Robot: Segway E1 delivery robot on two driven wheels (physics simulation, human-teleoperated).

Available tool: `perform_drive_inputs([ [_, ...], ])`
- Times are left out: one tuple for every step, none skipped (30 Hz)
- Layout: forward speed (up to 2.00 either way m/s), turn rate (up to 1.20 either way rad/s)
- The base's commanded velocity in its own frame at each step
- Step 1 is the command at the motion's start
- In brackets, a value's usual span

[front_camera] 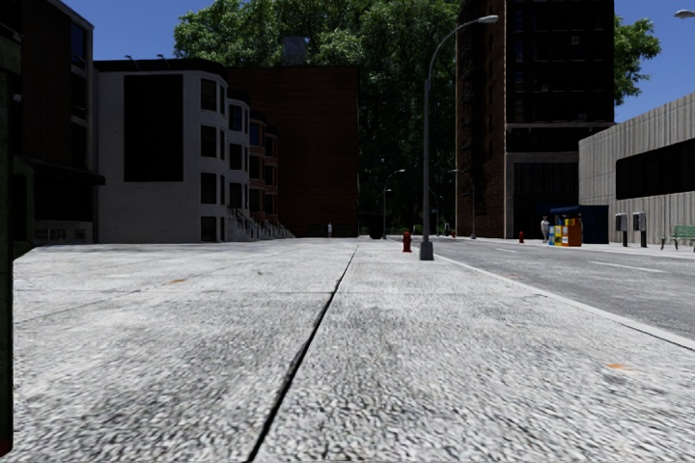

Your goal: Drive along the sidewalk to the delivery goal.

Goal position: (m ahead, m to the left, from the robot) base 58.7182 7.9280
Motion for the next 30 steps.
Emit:
perform_drive_inputs([
  [2.0,0.0],
  [2.0,0.0],
  [2.0,0.0],
  [2.0,0.0],
  [2.0,0.0],
  [2.0,0.0],
  [2.0,0.0],
  [2.0,0.0],
  [2.0,0.0],
  [2.0,0.0],
  [2.0,0.0],
  [2.0,0.0],
  [2.0,0.0],
  [2.0,0.0],
  [2.0,0.0],
  [2.0,0.0],
  [2.0,0.0],
  [2.0,0.0],
  [2.0,0.0],
  [2.0,0.0],
  [2.0,0.0],
  [2.0,0.0],
  [2.0,0.0],
  [2.0,0.0],
  [2.0,0.0],
  [2.0,0.0],
  [2.0,0.0],
  [2.0,0.0],
  [2.0,0.0],
  [2.0,0.0],
])
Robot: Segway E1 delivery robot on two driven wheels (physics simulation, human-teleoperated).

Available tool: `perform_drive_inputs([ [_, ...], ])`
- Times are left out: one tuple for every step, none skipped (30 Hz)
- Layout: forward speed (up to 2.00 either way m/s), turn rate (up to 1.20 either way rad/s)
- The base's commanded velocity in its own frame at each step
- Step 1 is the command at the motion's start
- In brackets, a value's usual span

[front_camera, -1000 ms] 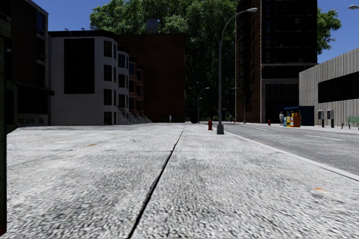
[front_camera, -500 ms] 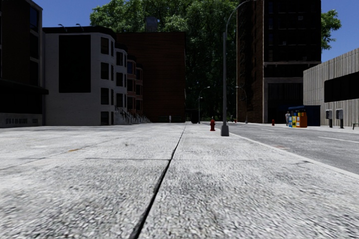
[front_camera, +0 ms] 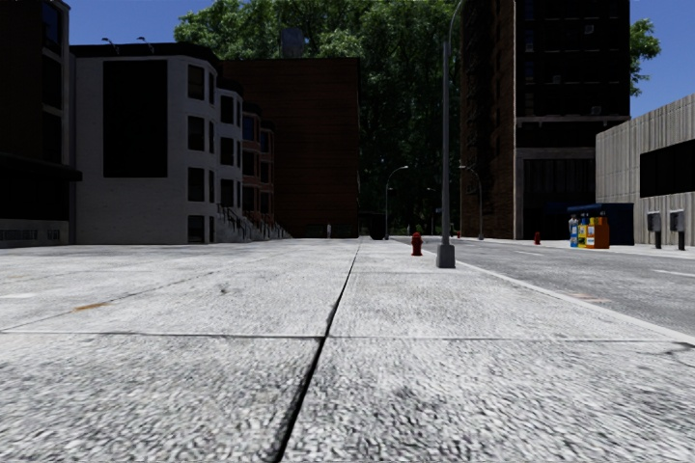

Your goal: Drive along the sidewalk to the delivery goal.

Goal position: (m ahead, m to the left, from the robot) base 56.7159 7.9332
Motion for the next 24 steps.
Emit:
perform_drive_inputs([
  [2.0,0.0],
  [2.0,0.0],
  [2.0,0.0],
  [2.0,0.0],
  [2.0,0.0],
  [2.0,0.0],
  [2.0,0.0],
  [2.0,0.0],
  [2.0,0.0],
  [2.0,0.0],
  [2.0,0.0],
  [2.0,0.0],
  [2.0,0.0],
  [2.0,0.0],
  [2.0,0.0],
  [2.0,0.0],
  [2.0,0.0],
  [2.0,0.0],
  [2.0,0.0],
  [2.0,0.0],
  [2.0,0.0],
  [2.0,0.0],
  [2.0,0.0],
  [2.0,0.0],
])
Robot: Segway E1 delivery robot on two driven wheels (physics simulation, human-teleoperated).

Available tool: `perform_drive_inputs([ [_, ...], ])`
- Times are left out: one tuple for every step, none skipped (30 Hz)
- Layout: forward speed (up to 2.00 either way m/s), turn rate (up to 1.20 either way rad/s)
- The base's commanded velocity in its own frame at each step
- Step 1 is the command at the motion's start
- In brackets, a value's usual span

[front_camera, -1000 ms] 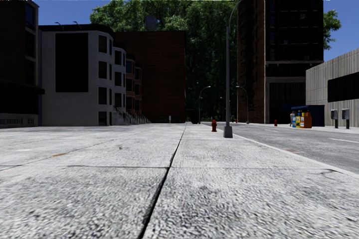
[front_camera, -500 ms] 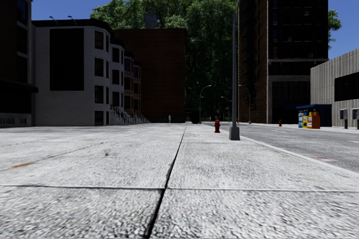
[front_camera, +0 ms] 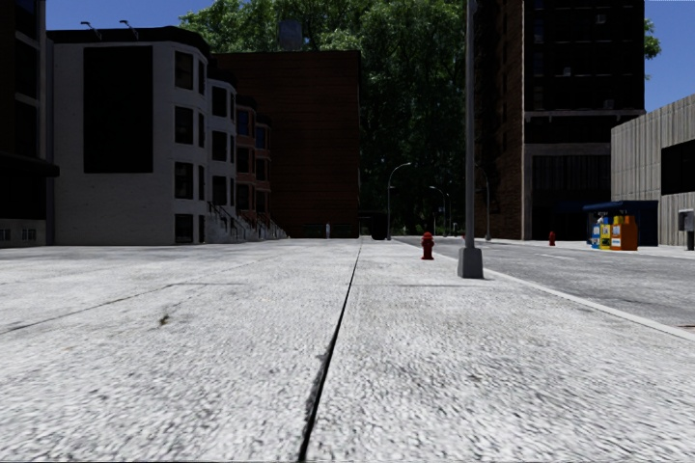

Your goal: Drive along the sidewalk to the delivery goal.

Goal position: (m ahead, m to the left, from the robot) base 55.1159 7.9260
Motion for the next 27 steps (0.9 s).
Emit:
perform_drive_inputs([
  [2.0,0.0],
  [2.0,0.0],
  [2.0,0.0],
  [2.0,0.0],
  [2.0,0.0],
  [2.0,0.0],
  [2.0,0.0],
  [2.0,0.0],
  [2.0,0.0],
  [2.0,0.0],
  [2.0,0.0],
  [2.0,0.0],
  [2.0,0.0],
  [2.0,0.0],
  [2.0,0.0],
  [2.0,0.0],
  [2.0,0.0],
  [2.0,0.0],
  [2.0,0.0],
  [2.0,0.0],
  [2.0,0.0],
  [2.0,0.0],
  [2.0,0.0],
  [2.0,0.0],
  [2.0,0.0],
  [2.0,0.0],
  [2.0,0.0],
])
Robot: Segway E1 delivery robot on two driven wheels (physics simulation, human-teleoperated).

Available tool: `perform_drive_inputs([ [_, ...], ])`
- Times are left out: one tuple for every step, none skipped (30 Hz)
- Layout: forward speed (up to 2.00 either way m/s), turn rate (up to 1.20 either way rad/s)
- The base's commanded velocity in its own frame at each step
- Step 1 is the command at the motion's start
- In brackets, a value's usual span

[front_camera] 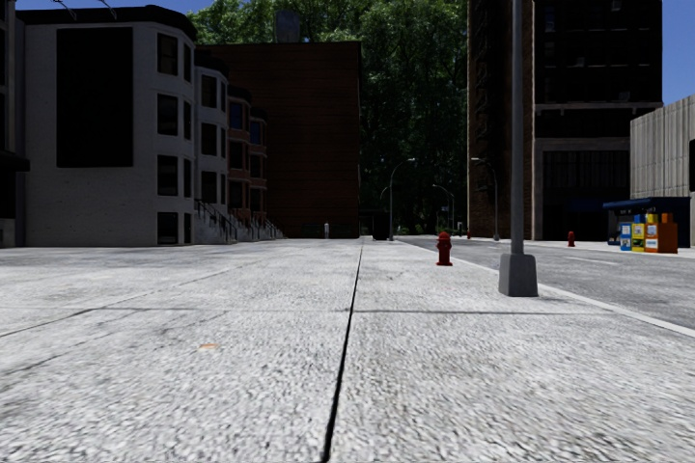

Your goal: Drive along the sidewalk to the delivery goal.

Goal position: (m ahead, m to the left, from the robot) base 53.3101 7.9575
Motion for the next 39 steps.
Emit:
perform_drive_inputs([
  [2.0,0.0],
  [2.0,0.0],
  [2.0,0.0],
  [2.0,0.0],
  [2.0,0.0],
  [2.0,0.0],
  [2.0,0.0],
  [2.0,0.0],
  [2.0,0.0],
  [2.0,0.0],
  [2.0,0.0],
  [2.0,0.0],
  [2.0,0.0],
  [2.0,0.0],
  [2.0,0.0],
  [2.0,0.0],
  [2.0,0.0],
  [2.0,0.0],
  [2.0,0.0],
  [2.0,0.0],
  [2.0,0.0],
  [2.0,0.0],
  [2.0,0.0],
  [2.0,0.0],
  [2.0,0.0],
  [2.0,0.0],
  [2.0,0.0],
  [2.0,0.0],
  [2.0,0.0],
  [2.0,0.0],
  [2.0,0.0],
  [2.0,0.0],
  [2.0,0.0],
  [2.0,0.0],
  [2.0,0.0],
  [2.0,0.0],
  [2.0,0.0],
  [2.0,0.0],
  [2.0,0.0],
])
